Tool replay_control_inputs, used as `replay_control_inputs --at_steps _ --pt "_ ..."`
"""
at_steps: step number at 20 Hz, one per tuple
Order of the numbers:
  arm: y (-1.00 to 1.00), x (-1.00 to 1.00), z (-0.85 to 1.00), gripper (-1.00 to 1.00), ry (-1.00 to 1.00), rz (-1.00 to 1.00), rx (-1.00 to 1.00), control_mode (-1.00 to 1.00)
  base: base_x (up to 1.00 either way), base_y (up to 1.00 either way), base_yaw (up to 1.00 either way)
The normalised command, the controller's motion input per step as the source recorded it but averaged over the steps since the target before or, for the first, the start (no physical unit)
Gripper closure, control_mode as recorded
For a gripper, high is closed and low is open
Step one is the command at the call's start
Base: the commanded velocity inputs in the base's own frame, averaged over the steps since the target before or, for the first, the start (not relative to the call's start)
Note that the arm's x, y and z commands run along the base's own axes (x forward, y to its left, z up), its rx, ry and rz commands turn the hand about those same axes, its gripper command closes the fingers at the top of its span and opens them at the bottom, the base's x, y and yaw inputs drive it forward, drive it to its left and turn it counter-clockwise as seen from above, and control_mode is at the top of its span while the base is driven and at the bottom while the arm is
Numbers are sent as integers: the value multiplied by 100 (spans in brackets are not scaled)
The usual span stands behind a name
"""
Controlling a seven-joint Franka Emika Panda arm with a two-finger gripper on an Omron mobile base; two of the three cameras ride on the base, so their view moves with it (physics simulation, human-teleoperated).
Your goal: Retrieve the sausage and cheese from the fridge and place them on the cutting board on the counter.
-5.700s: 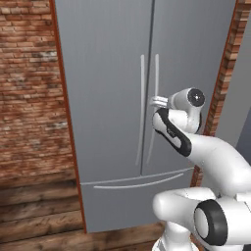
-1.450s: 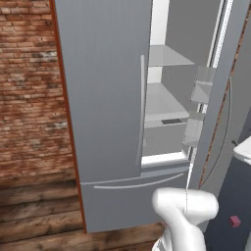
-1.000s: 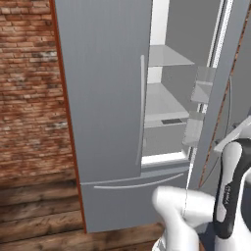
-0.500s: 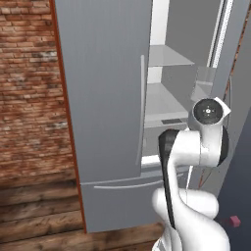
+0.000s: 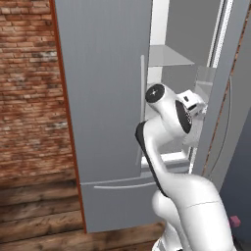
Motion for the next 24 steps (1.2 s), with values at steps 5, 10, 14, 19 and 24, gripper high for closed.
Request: replay_control_inputs --at_steps 5,10,14,19,24 --pt "-3 43 29 -100 2 -5 6 -100 0 0 0" --pt "0 47 7 -100 -6 7 -1 -100 0 0 0" --pt "-4 52 0 -100 -3 5 -5 -100 0 0 0" --pt "-26 21 0 -100 -3 0 -10 -100 0 0 0" --pt "-69 0 0 -100 0 0 -12 -100 0 0 0"
